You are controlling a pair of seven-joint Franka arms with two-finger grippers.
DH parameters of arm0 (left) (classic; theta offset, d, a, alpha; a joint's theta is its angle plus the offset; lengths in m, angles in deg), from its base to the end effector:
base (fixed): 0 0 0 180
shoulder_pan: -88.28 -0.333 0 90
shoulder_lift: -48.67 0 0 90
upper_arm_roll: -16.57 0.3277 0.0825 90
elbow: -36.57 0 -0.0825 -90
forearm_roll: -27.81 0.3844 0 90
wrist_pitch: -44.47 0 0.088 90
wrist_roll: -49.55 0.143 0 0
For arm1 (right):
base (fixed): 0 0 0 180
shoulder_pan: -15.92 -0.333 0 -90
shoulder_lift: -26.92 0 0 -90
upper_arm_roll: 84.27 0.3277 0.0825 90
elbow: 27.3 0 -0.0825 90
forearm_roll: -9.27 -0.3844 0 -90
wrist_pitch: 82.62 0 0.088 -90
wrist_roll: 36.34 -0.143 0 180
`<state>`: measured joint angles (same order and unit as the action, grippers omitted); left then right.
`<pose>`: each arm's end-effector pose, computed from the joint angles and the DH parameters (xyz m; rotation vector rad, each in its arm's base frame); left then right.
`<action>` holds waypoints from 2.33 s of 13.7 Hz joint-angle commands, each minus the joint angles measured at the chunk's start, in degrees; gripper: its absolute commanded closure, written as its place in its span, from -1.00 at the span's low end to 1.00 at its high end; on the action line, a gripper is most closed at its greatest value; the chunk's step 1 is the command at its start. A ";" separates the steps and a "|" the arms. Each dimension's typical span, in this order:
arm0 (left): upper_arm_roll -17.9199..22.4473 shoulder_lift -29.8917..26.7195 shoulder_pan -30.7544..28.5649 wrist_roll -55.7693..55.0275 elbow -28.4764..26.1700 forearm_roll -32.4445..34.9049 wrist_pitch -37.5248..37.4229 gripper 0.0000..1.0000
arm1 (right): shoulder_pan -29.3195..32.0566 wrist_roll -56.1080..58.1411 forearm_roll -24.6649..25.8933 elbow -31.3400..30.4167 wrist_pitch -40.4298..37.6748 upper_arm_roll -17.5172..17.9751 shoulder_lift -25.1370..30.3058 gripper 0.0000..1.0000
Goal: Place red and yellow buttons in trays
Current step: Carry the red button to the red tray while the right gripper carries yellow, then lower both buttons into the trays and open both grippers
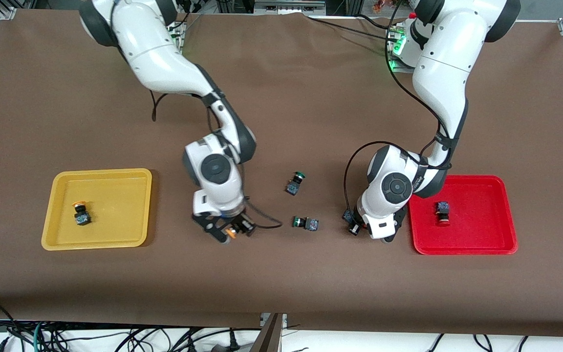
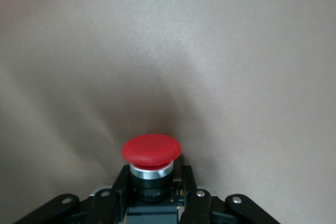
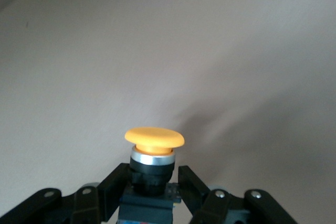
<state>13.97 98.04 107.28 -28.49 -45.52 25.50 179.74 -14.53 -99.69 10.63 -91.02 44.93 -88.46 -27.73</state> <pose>0.6919 -0.2696 0.1548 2.6542 1.5017 -0.0077 0.7121 0.3697 0.2194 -2.9343 0.9057 -0.2607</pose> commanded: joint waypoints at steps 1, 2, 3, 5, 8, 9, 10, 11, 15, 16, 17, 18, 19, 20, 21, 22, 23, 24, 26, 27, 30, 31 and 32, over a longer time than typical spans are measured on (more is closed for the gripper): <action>0.67 -1.64 -1.15 3.92 4.56 1.69 -7.62 1.00 | 5.65 16.45 -2.85 -1.40 -8.16 1.03 4.28 1.00; 0.41 -2.26 -2.64 8.21 6.05 1.17 -11.31 1.00 | 7.40 22.08 -2.67 -1.58 -11.41 0.77 4.81 1.00; 0.23 -3.57 -3.87 12.34 6.41 0.99 -14.39 1.00 | 9.42 26.31 -2.41 -2.28 -14.23 0.59 5.78 1.00; 0.32 -6.29 -6.77 22.96 5.54 0.90 -18.01 1.00 | 11.98 36.23 -2.06 -5.60 -16.01 -1.68 7.62 1.00; 0.32 -8.49 -12.74 42.46 4.58 0.99 -24.69 1.00 | 13.92 50.05 -2.58 -10.00 -16.02 -6.78 9.12 1.00; 0.32 -9.72 -15.29 49.06 3.18 0.99 -24.71 1.00 | 14.80 52.87 -2.76 -11.93 -15.41 -7.49 9.56 1.00; 0.32 -10.60 -17.75 55.13 1.60 0.99 -24.62 1.00 | 16.11 55.16 -2.85 -13.61 -14.62 -7.85 10.35 1.00; 0.32 -10.96 -20.21 60.84 0.71 0.99 -24.45 1.00 | 17.52 56.66 -3.02 -14.93 -13.57 -7.85 10.53 1.00; 0.32 -11.92 -26.89 76.50 -7.69 1.60 -14.13 1.00 | 19.99 56.94 -3.02 -25.00 -7.09 -7.85 13.94 1.00; 0.32 -12.36 -28.30 79.76 -10.69 1.60 -10.25 1.00 | 20.08 56.94 -3.02 -29.22 -2.44 -7.85 15.09 1.00; 0.32 -12.37 -28.75 81.71 -12.37 1.60 -7.60 1.00 | 20.08 56.94 -3.02 -32.31 1.61 -7.85 15.97 1.00; 0.40 -11.93 -28.85 83.03 -13.52 1.60 -5.22 1.00 | 20.08 56.94 -3.02 -33.47 3.30 -7.85 15.98 1.00; 0.40 -11.67 -29.11 84.96 -15.10 1.60 -2.33 1.00 | 20.17 56.94 -3.02 -33.66 3.49 -7.85 15.89 1.00; 0.40 -11.40 -29.28 86.37 -16.25 1.60 -0.03 1.00 | 20.17 56.94 -3.02 -33.84 3.50 -7.85 15.98 1.00; 0.49 -11.32 -29.29 86.56 -16.35 1.60 0.08 1.00 | 20.17 56.94 -3.02 -33.84 3.50 -7.85 15.98 0.97; 0.49 -11.31 -29.29 87.26 -16.26 1.60 0.08 0.71 | 20.17 56.94 -3.02 -33.49 3.24 -7.85 15.98 0.12; 0.40 -11.31 -29.29 88.92 -16.09 1.60 0.08 -0.34 | 20.17 56.94 -2.94 -32.88 3.06 -7.94 16.15 -0.99; 0.49 -11.31 -29.29 90.15 -16.00 1.60 0.08 -0.99 | 20.17 57.55 -2.94 -32.17 2.88 -7.94 17.03 -1.00; 0.49 -11.92 -29.29 90.26 -15.73 1.60 -0.10 -1.00 | 20.17 60.35 -2.85 -31.03 0.70 -7.94 19.83 -1.00; 0.58 -13.32 -29.11 89.91 -15.56 1.60 -0.45 -1.00 | 20.17 61.15 -2.67 -29.46 -2.01 -7.85 21.15 -1.00; 0.32 -20.52 -29.29 90.08 -14.77 1.52 -8.68 -1.00 | 19.82 61.34 -2.14 -19.99 -16.40 -7.67 23.27 -1.00; 0.32 -23.41 -29.37 89.99 -14.77 1.34 -11.67 -1.00 | 19.64 61.86 -2.14 -15.69 -22.28 -7.59 23.28 -1.00; 0.32 -26.14 -29.37 89.82 -14.76 1.25 -14.31 -1.00 | 19.55 63.08 -2.06 -11.73 -27.74 -7.50 23.28 -1.00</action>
<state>14.74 78.62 78.42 60.57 -58.60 25.85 170.50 5.10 -38.61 8.52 -110.05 26.03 -96.31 -4.04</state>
